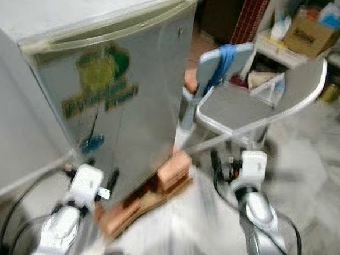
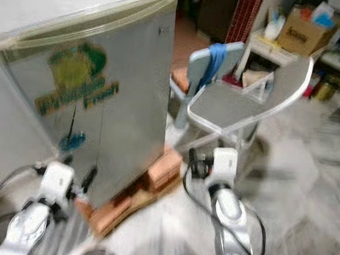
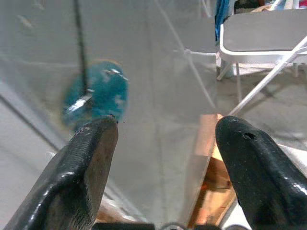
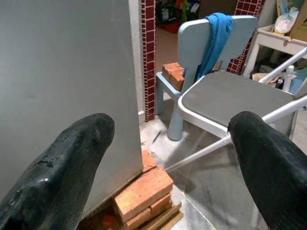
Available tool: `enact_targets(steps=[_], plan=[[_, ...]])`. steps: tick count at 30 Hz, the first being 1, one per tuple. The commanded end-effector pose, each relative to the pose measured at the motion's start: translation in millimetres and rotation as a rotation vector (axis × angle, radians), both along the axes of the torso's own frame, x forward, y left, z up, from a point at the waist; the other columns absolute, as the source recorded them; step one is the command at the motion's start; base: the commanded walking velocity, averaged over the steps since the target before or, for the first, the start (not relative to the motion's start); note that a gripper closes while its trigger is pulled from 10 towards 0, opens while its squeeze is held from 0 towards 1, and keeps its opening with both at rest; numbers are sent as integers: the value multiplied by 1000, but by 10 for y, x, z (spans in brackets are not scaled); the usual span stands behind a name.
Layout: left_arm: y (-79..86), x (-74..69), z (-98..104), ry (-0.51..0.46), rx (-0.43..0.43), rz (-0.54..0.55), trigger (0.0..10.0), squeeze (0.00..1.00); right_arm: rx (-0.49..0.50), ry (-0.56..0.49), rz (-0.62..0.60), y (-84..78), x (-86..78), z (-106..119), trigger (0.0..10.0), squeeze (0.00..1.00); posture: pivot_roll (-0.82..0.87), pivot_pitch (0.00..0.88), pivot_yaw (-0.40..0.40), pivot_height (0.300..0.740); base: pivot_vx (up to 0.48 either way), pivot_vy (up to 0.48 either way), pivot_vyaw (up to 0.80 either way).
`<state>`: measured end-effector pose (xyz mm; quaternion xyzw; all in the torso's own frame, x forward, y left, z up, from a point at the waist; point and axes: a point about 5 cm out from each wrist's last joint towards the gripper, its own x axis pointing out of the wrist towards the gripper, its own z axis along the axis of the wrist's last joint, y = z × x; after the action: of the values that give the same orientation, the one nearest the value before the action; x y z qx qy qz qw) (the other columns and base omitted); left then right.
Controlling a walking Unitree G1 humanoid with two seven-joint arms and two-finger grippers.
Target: Restocking fridge
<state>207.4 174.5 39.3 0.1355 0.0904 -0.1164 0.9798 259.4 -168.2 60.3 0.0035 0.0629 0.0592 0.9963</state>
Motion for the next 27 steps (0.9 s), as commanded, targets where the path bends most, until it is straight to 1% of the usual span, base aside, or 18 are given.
enact_targets(steps=[1,6,10,12,14,17,18,19,20,22,24,27], plan=[[-52,-34,-28,13,2,-13,10000,0,-1,-8,-13,-61,15,14,10000,0,103,0,6,740,-315,364,0],[-81,-46,-46,24,13,-26,10000,0,1,-8,-16,-72,27,18,10000,0,103,0,5,740,-382,291,0],[-85,-45,-59,34,14,-26,10000,0,0,-7,-15,-72,39,17,10000,0,106,0,4,740,-442,0,0],[-76,-41,-71,48,-12,-14,10000,0,0,-9,-11,-64,55,17,10000,0,107,0,4,740,-458,0,0],[-70,-40,-62,40,-12,-17,10000,0,2,-10,-10,-61,58,17,10000,0,109,0,4,740,-446,0,0],[-44,-32,-30,9,-22,-9,10000,0,3,-12,-9,-55,68,19,10000,0,111,0,3,740,-360,312,0],[6,-9,-16,-4,-9,7,10000,0,3,-14,-11,-54,74,20,10000,0,112,0,2,740,0,0,0],[6,-9,-16,-4,-9,7,10000,0,3,-14,-11,-54,74,20,10000,0,112,0,2,740,0,0,0],[85,34,0,-8,-9,41,10000,0,1,-16,-16,-55,82,23,10000,0,113,0,0,740,0,0,0],[154,69,5,-11,-8,71,10000,0,2,-17,-19,-55,88,25,10000,0,114,0,0,740,0,0,0],[299,126,18,-14,-14,130,10000,0,4,-23,-28,-62,111,40,10000,0,114,0,0,740,0,0,0],[402,165,55,-32,-18,169,10000,0,-1,-31,-33,-68,130,60,10000,0,116,0,1,740,0,0,0]])
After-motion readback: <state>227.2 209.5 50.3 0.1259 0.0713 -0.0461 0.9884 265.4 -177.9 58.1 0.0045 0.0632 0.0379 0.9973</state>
